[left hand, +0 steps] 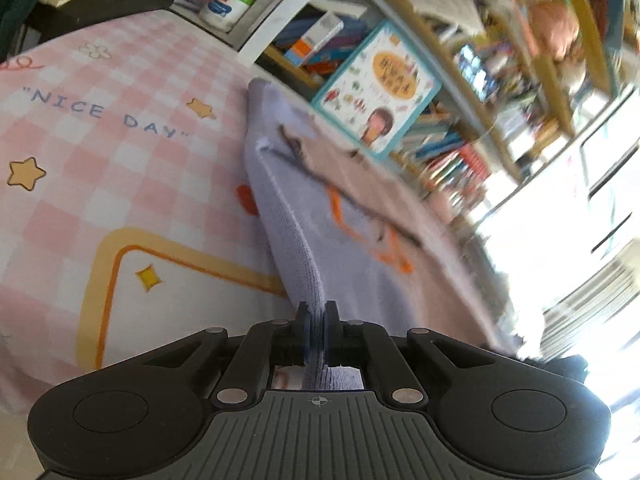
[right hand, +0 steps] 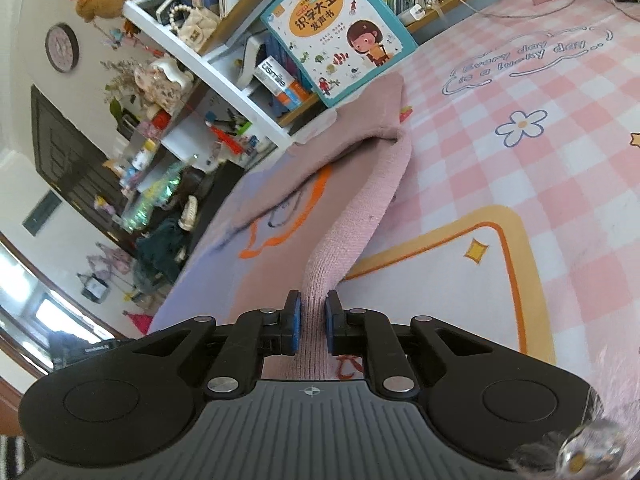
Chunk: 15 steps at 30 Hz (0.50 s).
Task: Fold clothes
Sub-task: 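Hold both side edges and lift them up off the table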
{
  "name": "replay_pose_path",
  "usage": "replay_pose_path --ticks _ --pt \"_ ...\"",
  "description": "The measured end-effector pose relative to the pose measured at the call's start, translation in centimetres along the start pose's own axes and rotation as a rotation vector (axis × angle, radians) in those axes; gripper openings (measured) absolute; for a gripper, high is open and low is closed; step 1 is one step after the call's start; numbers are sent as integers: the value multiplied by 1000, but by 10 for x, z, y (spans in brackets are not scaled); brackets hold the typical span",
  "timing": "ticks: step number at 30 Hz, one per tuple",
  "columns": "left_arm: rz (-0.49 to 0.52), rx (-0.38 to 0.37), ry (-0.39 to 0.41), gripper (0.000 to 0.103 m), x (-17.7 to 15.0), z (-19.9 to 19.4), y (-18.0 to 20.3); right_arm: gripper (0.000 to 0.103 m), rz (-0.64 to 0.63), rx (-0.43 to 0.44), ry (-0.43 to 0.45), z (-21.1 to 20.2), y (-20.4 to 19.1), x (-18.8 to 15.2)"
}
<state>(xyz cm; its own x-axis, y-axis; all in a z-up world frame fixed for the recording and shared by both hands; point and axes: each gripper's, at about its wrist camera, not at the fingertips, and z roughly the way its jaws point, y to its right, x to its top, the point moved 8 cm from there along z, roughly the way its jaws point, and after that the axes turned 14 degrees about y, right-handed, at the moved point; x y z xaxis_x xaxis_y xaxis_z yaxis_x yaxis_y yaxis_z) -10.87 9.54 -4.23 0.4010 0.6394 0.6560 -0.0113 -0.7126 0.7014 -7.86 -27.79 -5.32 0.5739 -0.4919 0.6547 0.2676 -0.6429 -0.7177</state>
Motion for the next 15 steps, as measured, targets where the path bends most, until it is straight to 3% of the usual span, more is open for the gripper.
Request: replay_pose_path --ticks 7,15 --pt "3 -131 186 4 48 11 38 11 102 163 158 13 -26 52" --pt "-86 -173 331 4 112 57 32 11 197 168 329 61 -26 116"
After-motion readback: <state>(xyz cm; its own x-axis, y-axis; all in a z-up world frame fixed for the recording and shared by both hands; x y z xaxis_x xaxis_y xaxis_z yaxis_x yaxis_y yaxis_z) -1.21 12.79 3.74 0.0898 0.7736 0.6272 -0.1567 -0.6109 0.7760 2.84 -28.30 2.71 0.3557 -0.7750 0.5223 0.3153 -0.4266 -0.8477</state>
